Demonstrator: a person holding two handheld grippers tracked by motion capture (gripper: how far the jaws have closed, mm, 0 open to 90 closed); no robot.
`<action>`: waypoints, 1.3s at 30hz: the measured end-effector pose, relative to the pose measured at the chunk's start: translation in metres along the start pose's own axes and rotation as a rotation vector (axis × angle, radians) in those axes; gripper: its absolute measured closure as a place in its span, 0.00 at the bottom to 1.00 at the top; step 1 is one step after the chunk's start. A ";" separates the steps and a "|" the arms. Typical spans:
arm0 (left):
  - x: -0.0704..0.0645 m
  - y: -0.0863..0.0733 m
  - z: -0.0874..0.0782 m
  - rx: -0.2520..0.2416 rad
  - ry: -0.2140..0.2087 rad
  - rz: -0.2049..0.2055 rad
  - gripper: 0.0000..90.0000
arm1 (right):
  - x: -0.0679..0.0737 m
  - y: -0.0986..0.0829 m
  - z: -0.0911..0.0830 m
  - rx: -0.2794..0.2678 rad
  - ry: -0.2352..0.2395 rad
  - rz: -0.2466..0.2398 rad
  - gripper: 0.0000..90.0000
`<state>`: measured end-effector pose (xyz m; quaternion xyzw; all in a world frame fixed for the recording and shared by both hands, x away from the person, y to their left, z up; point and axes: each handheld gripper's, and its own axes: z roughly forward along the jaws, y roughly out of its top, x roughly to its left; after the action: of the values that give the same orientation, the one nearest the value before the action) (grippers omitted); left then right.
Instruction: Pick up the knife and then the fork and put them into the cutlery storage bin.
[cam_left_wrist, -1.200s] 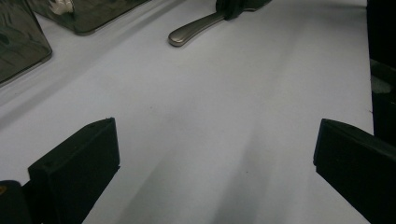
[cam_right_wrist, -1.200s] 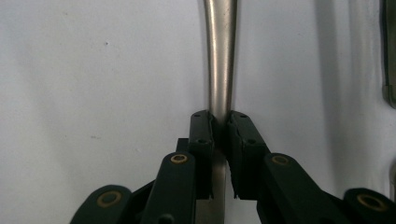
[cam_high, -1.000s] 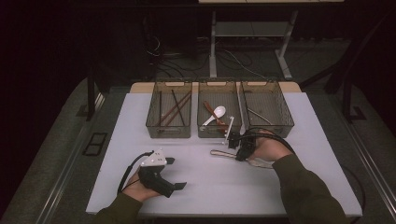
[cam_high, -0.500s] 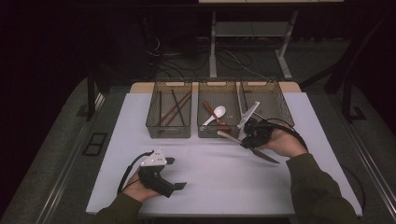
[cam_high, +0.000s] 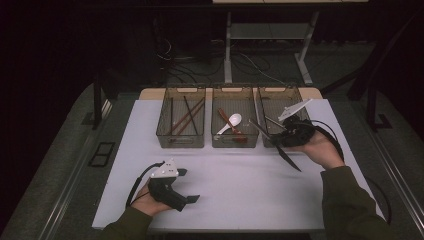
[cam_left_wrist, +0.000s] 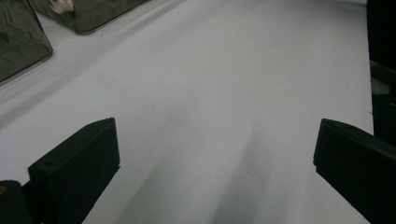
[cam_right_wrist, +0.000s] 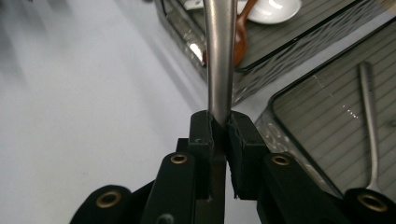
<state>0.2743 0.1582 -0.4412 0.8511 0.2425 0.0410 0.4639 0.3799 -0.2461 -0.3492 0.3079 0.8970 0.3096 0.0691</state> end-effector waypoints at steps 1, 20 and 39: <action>0.000 0.000 0.000 0.000 0.001 0.000 0.00 | -0.001 0.000 -0.001 -0.012 -0.005 0.004 0.89; 0.000 0.000 0.000 -0.006 0.002 -0.003 0.00 | -0.017 -0.003 -0.030 -0.239 -0.051 0.145 0.89; 0.001 0.000 -0.001 -0.021 -0.002 -0.017 0.00 | -0.041 0.022 -0.061 -0.356 -0.148 0.211 0.89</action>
<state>0.2744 0.1594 -0.4405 0.8440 0.2490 0.0389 0.4734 0.4048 -0.2884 -0.2897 0.4047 0.7834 0.4454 0.1551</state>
